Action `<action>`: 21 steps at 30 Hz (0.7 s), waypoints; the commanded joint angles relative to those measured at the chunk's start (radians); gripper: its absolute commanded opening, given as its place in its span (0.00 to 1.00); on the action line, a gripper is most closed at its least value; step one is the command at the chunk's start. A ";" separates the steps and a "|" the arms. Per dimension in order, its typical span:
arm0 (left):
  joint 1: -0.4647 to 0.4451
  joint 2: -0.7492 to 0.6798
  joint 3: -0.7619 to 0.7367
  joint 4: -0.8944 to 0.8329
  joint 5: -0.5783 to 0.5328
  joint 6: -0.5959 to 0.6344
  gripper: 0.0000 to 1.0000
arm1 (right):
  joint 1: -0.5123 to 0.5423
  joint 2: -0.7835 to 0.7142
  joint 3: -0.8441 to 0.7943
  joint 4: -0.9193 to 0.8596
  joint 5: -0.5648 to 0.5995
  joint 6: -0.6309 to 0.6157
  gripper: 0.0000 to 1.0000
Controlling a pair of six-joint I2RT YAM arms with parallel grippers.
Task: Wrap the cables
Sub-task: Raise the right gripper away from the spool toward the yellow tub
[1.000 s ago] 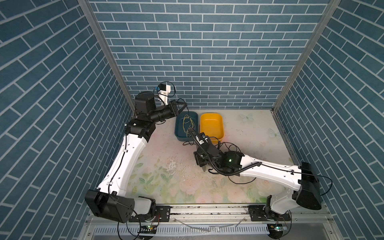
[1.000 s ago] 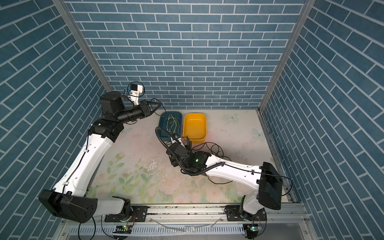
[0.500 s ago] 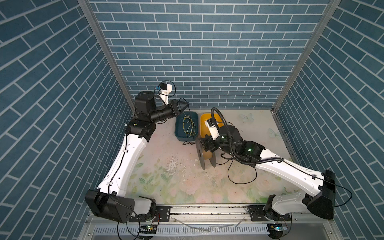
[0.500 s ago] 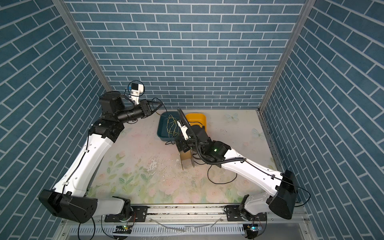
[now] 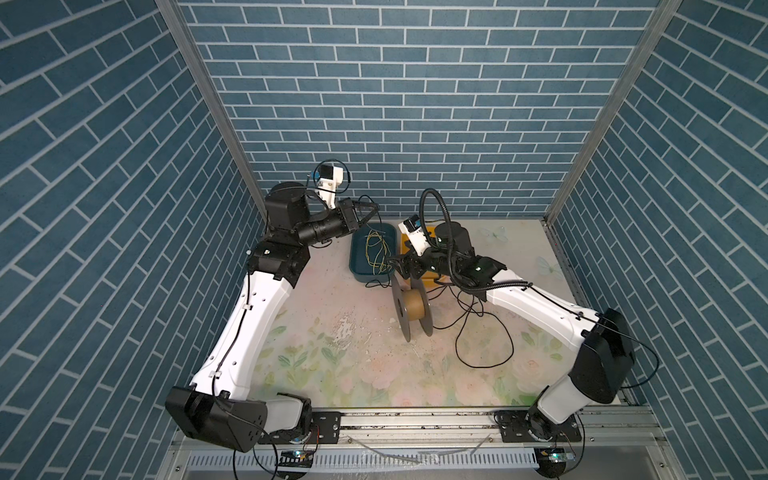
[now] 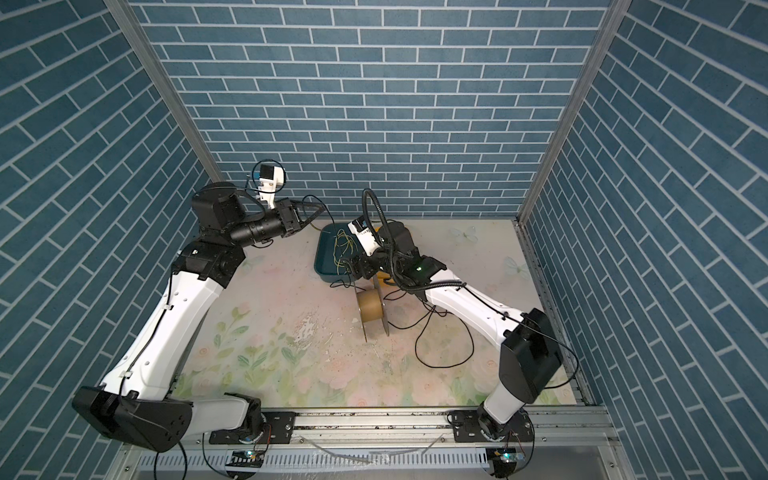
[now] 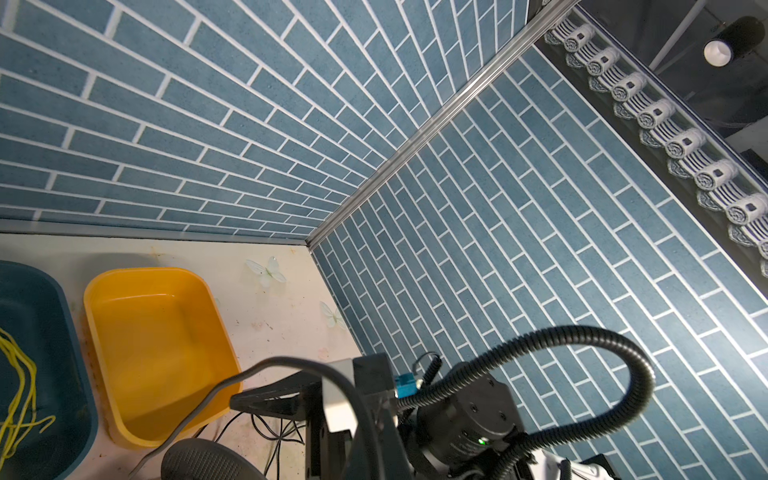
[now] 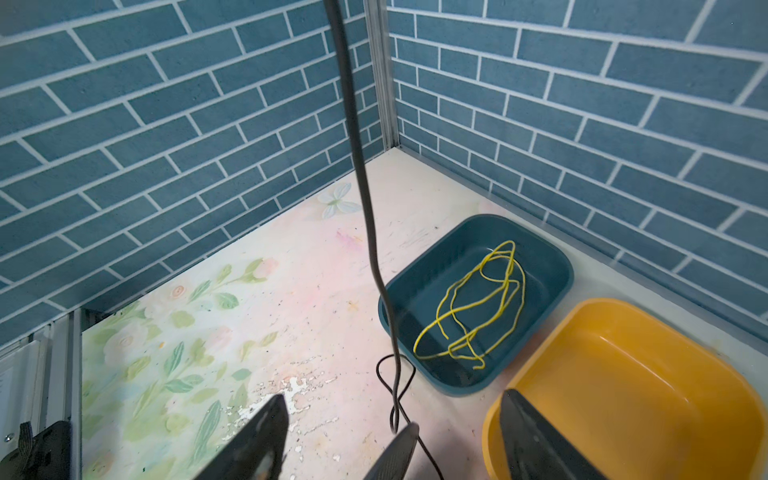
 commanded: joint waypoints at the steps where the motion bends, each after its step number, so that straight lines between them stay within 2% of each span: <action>1: -0.007 -0.032 -0.009 0.040 0.020 -0.008 0.00 | -0.016 0.070 0.131 0.068 -0.078 -0.027 0.79; 4: -0.010 -0.039 -0.024 0.043 0.024 -0.013 0.00 | -0.031 0.121 0.165 0.106 -0.103 -0.003 0.78; 8: -0.012 -0.052 -0.048 0.056 0.026 -0.021 0.00 | -0.037 0.157 0.198 0.131 -0.146 0.011 0.70; 15: -0.013 -0.060 -0.087 0.094 0.035 -0.049 0.00 | -0.042 0.176 0.211 0.157 -0.228 0.012 0.47; 21: -0.015 -0.072 -0.104 0.079 0.033 -0.037 0.00 | -0.049 0.186 0.219 0.150 -0.219 0.013 0.22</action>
